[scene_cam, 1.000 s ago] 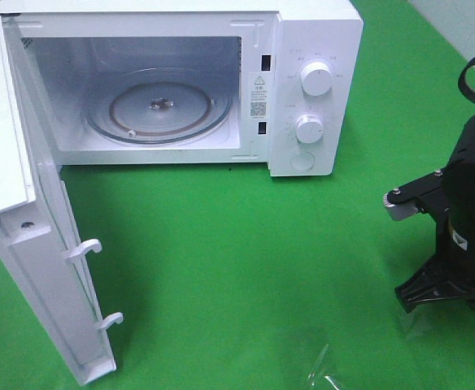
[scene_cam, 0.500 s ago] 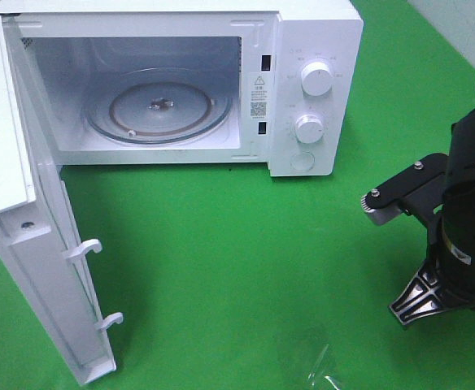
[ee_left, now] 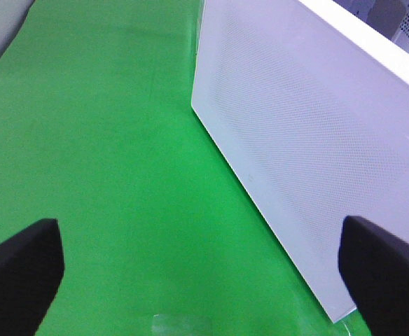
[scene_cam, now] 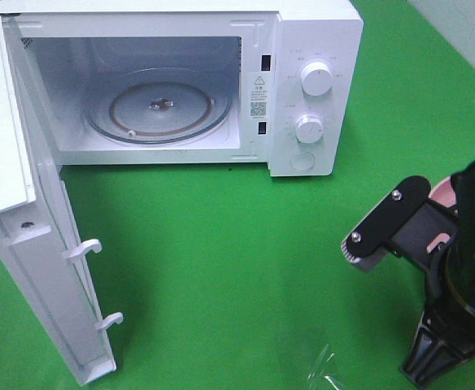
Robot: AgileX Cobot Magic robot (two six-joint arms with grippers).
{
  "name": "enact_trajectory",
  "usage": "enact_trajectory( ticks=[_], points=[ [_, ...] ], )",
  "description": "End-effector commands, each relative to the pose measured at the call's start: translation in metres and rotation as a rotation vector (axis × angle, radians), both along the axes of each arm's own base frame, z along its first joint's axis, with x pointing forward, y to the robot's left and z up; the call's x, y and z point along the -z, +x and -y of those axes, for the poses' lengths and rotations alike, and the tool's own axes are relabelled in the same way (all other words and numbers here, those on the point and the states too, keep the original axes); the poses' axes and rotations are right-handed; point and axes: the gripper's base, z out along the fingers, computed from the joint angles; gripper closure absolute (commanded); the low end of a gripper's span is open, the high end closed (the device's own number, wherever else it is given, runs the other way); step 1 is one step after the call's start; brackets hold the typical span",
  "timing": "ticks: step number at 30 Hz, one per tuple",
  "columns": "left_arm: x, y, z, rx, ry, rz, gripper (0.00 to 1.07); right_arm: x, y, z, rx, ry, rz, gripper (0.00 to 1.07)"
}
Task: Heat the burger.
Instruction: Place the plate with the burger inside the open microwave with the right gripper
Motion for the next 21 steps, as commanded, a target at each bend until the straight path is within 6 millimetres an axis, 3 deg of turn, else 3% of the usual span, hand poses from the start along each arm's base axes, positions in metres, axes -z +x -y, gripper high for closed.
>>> enact_trajectory(
  ticks=[1,7,21],
  points=[
    [0.0,-0.002,0.0,0.002,0.004,0.014,0.07,-0.006,-0.009,0.001,-0.068,-0.066,0.037,1.07],
    [0.0,-0.002,0.0,0.002,0.004,0.014,0.07,-0.012,-0.032,-0.01,-0.182,-0.06,0.06,1.07],
    [0.0,-0.002,0.0,0.002,0.004,0.014,0.07,-0.016,-0.061,-0.029,-0.432,-0.082,0.083,1.07]
  ],
)
